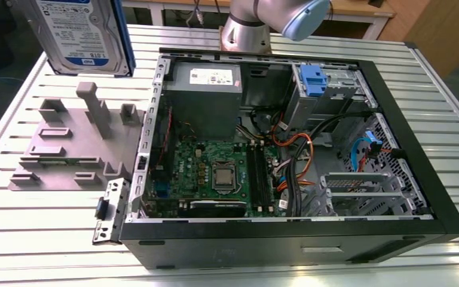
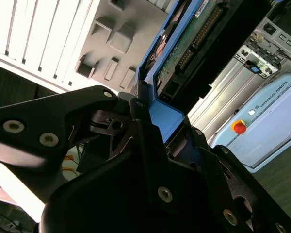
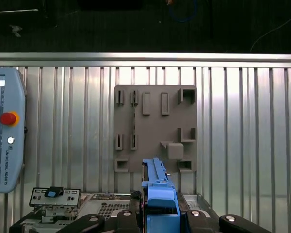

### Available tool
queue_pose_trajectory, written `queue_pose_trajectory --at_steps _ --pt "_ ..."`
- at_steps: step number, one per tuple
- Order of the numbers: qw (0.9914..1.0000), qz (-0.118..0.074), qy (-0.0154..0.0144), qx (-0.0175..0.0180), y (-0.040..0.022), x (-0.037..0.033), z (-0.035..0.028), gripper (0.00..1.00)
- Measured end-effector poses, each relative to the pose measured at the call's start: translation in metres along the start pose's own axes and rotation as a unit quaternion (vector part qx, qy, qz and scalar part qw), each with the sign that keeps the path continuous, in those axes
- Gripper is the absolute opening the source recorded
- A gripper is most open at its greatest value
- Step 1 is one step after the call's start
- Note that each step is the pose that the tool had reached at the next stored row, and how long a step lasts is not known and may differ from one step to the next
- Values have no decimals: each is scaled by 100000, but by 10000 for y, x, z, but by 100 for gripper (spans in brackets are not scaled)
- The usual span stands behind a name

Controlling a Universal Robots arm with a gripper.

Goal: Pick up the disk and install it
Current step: 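Pick up the disk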

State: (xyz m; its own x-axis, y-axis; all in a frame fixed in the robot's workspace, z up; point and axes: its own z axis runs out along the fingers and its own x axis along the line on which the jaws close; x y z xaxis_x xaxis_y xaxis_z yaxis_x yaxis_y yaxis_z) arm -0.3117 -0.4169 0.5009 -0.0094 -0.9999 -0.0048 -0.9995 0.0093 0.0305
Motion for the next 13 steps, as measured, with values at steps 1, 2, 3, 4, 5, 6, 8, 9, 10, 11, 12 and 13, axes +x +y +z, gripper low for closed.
queue_pose_trajectory --at_steps 1,2,3,4,5,6,8,9,10,11,12,13 --pt "100000 0 0 0 -10 1 0 37" --pt "100000 -2 -2 1 -19 2 0 37" --pt "100000 -1 0 -1 -29 4 -1 37" --pt "100000 -2 -3 2 -37 4 -1 37" --pt "100000 0 0 -2 -44 5 -1 37" --pt "100000 -3 -1 0 -52 6 -1 37" --pt "100000 1 -1 0 -68 8 -2 37" --pt "100000 1 0 -1 -76 9 -2 37" --pt "100000 2 -2 0 -84 10 -2 37" --pt "100000 0 -4 0 -92 11 -2 37" --pt "100000 1 -2 1 -100 12 -3 37" --pt "100000 -1 -1 1 -108 12 -3 37"
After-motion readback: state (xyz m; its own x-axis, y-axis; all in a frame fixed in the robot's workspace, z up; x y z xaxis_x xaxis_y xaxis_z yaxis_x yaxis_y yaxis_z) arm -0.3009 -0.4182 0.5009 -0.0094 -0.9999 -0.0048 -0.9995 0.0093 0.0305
